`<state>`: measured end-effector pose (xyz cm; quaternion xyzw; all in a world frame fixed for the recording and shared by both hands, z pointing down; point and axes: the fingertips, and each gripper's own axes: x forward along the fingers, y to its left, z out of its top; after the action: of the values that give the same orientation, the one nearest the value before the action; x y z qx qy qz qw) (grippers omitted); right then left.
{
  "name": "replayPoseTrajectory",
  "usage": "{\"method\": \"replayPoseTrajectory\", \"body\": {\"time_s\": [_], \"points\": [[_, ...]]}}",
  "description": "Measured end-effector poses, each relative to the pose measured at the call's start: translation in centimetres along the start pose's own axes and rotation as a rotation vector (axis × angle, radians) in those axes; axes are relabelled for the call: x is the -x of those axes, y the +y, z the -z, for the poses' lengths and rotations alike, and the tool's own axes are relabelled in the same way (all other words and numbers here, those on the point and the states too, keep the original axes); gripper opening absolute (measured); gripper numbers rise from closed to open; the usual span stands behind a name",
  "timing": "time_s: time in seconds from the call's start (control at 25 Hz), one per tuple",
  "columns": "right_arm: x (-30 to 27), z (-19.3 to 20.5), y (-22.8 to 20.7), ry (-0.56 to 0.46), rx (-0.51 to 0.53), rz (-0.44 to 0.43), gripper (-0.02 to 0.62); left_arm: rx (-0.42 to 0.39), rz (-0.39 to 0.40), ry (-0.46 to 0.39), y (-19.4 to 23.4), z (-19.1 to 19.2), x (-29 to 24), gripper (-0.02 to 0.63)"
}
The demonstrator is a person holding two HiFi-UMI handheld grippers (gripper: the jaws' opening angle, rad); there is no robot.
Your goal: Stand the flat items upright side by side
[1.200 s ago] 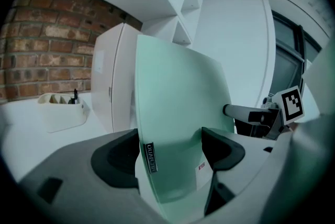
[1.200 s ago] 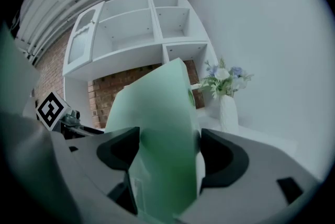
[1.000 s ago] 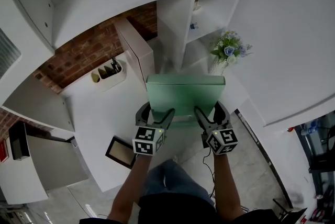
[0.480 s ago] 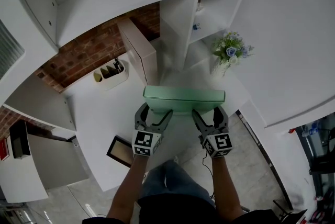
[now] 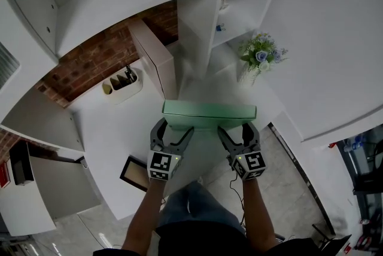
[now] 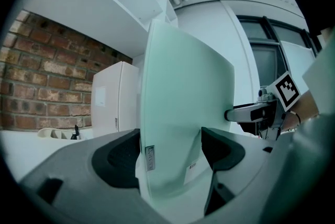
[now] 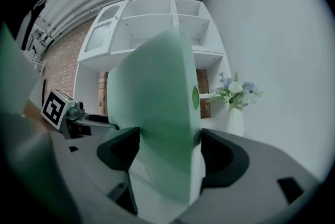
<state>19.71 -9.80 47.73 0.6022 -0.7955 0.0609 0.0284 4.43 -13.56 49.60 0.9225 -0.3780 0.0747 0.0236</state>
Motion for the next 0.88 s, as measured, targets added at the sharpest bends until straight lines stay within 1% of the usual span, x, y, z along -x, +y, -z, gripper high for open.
{"method": "replayPoseTrajectory", "body": {"time_s": [0.16,0.28,0.44,0.64,0.8,0.88], "points": [[0.1,0.1,-0.5,0.017,-0.003,-0.051,0.362,-0.013,0.002,0.003,-0.1,0.1,0.0,0.339],[0.1,0.1,-0.8,0.037,-0.017,-0.139,0.367,-0.013,0.005,0.017,-0.2,0.4,0.1,0.339],[0.0,-0.6,-1.1,0.076,0.022,-0.309,0.397,-0.005,-0.004,0.037,0.0,0.8,0.7,0.339],[-0.4,-1.6,0.1,0.146,0.127,-0.569,0.397,-0.003,-0.011,0.038,0.2,0.4,1.5,0.339],[-1.0,-2.8,1.9,0.135,0.175,-0.728,0.396,-0.010,-0.009,0.050,-0.1,0.3,1.6,0.339],[-1.1,-3.4,2.7,0.123,0.197,-0.799,0.377,-0.008,-0.018,0.053,0.0,0.2,1.5,0.339]]}}
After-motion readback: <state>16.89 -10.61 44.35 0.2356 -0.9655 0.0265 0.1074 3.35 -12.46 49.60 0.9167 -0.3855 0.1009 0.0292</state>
